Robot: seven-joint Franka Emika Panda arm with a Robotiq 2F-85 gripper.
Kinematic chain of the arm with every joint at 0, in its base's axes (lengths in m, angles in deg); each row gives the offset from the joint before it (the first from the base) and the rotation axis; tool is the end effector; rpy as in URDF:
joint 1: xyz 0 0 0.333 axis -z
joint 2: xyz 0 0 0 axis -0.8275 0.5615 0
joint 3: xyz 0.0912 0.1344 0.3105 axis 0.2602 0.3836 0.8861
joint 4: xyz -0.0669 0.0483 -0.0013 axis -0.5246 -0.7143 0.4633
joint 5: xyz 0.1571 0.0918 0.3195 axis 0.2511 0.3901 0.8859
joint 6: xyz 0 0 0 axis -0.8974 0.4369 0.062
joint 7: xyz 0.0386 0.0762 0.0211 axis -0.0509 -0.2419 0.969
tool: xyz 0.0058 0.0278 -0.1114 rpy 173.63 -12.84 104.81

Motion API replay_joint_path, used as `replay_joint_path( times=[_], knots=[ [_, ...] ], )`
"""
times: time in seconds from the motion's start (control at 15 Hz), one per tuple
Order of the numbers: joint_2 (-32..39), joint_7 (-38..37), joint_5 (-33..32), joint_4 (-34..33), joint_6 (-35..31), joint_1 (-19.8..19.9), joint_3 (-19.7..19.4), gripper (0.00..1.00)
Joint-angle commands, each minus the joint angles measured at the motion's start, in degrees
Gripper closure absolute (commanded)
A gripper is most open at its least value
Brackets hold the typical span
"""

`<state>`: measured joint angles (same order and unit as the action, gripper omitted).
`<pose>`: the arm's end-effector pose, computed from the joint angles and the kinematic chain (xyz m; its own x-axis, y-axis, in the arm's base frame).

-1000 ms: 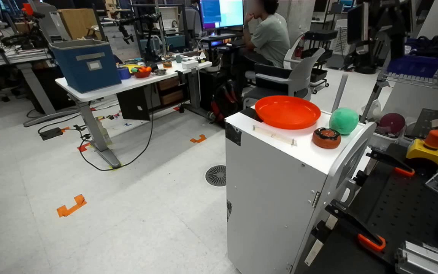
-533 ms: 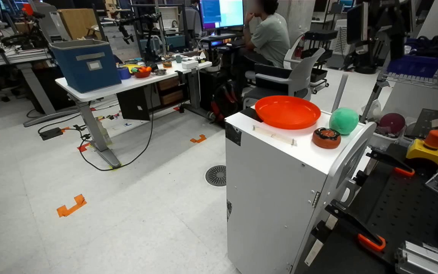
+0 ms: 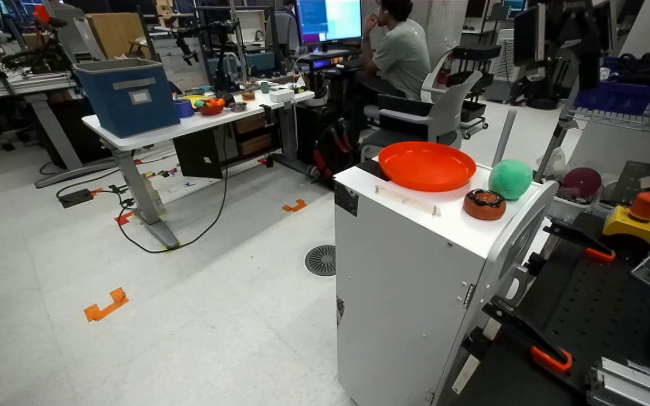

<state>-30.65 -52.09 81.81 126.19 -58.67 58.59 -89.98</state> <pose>0.4406 -0.0312 0.4160 0.8713 -0.2791 -0.4038 -0.2868 -0.9570 0.0425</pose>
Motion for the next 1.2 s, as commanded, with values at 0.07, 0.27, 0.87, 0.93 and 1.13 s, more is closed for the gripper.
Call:
replay_joint_path(
  times=[0.07,0.27,0.87,0.93,1.13],
  knots=[
    [-0.6,-0.4,1.8,0.6,0.4,-0.2,0.0,0.00],
    [-0.6,-0.4,2.4,0.8,0.4,-0.2,0.0,0.00],
    [-0.4,-0.4,3.3,0.9,-0.1,-0.4,0.1,0.00],
    [-0.5,-0.3,3.7,1.0,-0.4,-0.4,0.1,0.00],
    [-0.5,-0.3,4.4,1.0,-0.8,-0.5,0.2,0.00]
  ],
)
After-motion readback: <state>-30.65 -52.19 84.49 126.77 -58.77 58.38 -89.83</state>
